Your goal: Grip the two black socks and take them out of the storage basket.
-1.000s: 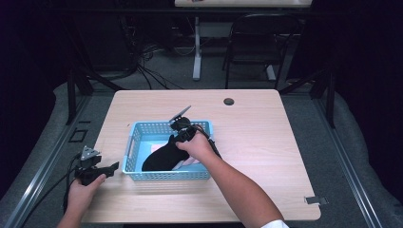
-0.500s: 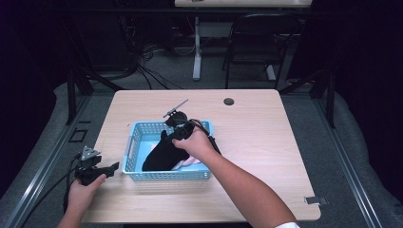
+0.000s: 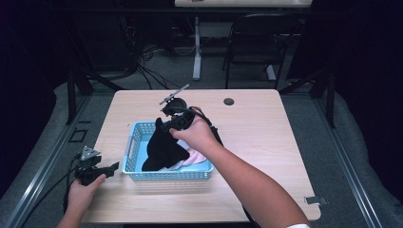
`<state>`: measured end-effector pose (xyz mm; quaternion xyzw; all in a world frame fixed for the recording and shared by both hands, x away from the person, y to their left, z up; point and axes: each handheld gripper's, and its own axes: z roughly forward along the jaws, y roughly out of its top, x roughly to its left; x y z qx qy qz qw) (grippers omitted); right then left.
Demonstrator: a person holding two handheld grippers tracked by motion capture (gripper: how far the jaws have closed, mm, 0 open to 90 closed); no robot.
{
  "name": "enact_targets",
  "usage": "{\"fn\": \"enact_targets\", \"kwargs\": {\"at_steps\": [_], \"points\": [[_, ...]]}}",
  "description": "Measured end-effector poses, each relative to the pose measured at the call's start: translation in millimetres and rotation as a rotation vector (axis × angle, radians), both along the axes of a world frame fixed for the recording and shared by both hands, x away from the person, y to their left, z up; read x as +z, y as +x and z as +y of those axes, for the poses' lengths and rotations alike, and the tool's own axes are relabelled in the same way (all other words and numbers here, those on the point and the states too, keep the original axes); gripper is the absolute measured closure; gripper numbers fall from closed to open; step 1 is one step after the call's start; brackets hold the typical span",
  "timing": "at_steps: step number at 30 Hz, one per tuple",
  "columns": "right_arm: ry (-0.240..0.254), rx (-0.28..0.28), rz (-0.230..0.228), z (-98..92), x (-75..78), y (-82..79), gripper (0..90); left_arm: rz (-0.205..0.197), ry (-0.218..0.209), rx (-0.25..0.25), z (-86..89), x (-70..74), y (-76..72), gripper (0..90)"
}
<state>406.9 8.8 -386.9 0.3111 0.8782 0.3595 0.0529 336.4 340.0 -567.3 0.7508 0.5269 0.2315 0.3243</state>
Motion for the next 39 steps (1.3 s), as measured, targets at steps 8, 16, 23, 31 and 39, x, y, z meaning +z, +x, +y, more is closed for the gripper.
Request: {"fn": "enact_targets", "kwargs": {"at_steps": [8,16,23,31,39], "points": [[0.012,-0.025,-0.033,-16.4,19.1,-3.9,86.9,0.001,0.001,0.000,-0.2,-0.1,0.0,20.9],[0.026,-0.037,-0.049,-36.8,33.2,-9.9,86.9,0.000,0.002,-0.001,-0.4,-0.3,0.2,20.9],[0.024,-0.044,-0.069,-59.5,46.6,-23.8,86.9,-0.001,0.004,-0.001,-0.9,-0.1,-0.3,20.9],[0.026,-0.056,-0.080,-86.0,56.6,-41.6,86.8,-0.002,0.008,0.000,-1.1,-0.3,-0.3,20.9],[0.030,-0.079,-0.091,-116.5,60.0,-62.8,86.8,0.001,0.007,-0.001,-1.5,-0.5,-0.5,20.9]]}}
